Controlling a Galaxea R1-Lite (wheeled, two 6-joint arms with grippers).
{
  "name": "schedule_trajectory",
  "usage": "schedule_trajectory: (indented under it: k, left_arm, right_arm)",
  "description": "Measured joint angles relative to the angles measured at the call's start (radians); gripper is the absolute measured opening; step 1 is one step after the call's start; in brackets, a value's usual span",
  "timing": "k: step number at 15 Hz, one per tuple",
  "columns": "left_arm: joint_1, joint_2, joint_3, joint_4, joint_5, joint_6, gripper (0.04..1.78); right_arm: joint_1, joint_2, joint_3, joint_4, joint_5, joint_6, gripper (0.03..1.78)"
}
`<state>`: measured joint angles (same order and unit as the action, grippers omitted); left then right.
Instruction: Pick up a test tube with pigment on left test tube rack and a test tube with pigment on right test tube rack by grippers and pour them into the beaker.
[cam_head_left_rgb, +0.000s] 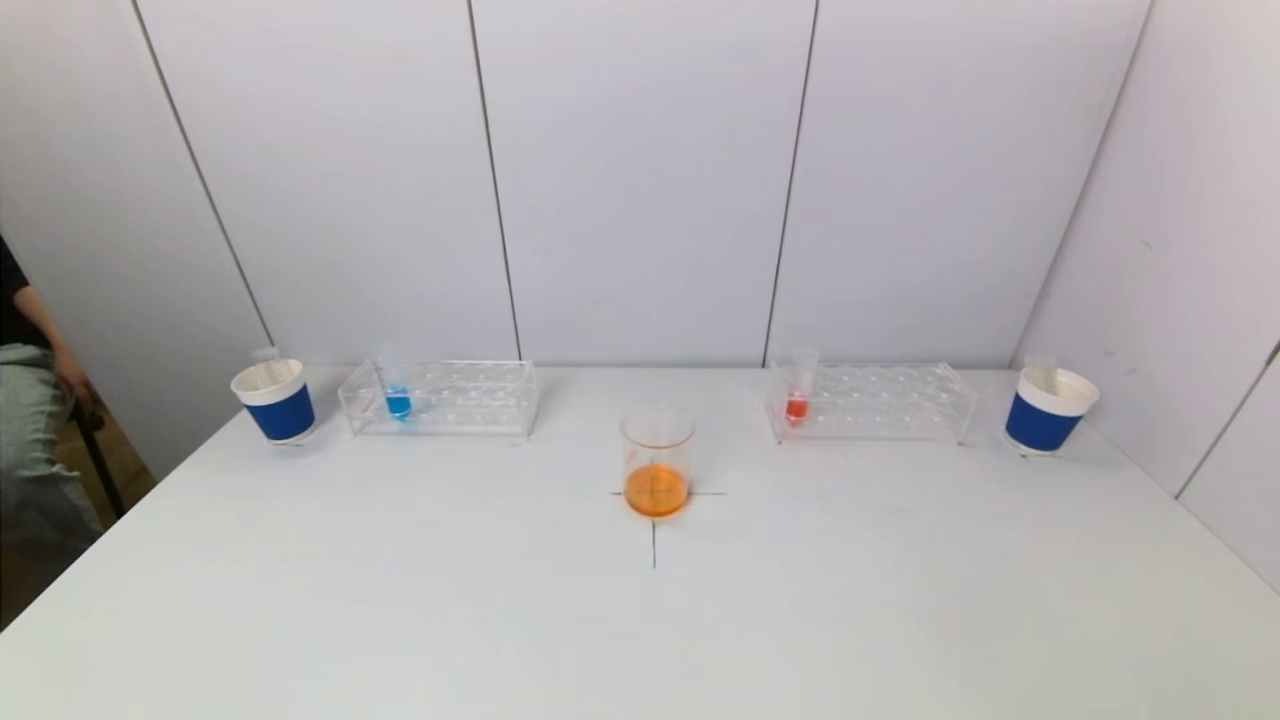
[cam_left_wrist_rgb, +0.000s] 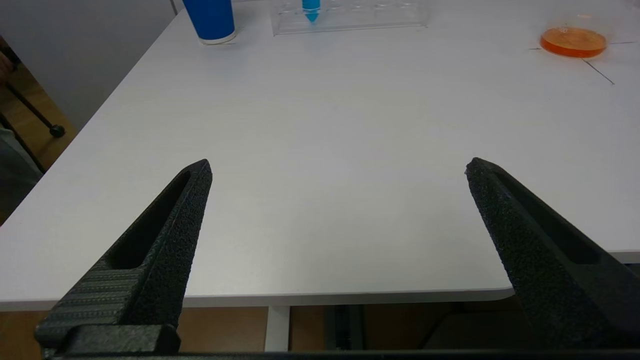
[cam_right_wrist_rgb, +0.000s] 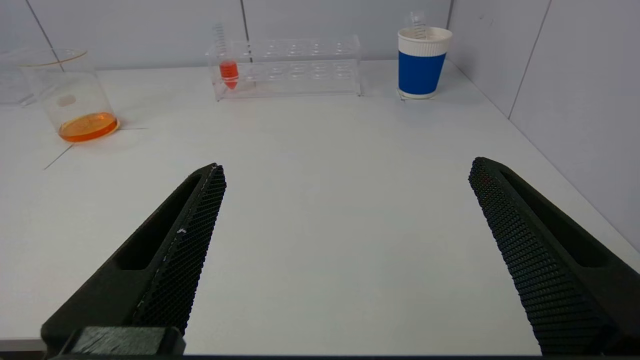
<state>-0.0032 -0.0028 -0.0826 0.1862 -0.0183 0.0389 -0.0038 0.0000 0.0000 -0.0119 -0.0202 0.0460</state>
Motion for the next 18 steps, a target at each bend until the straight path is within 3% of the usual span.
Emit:
schedule_trajectory:
  k: [18]
  left_arm:
    - [0.000,0.000,0.007,0.002,0.007,-0.043,1.77]
  right_arm:
    - [0.000,0.000,0.000,0.000,-0.001,0.001,1.77]
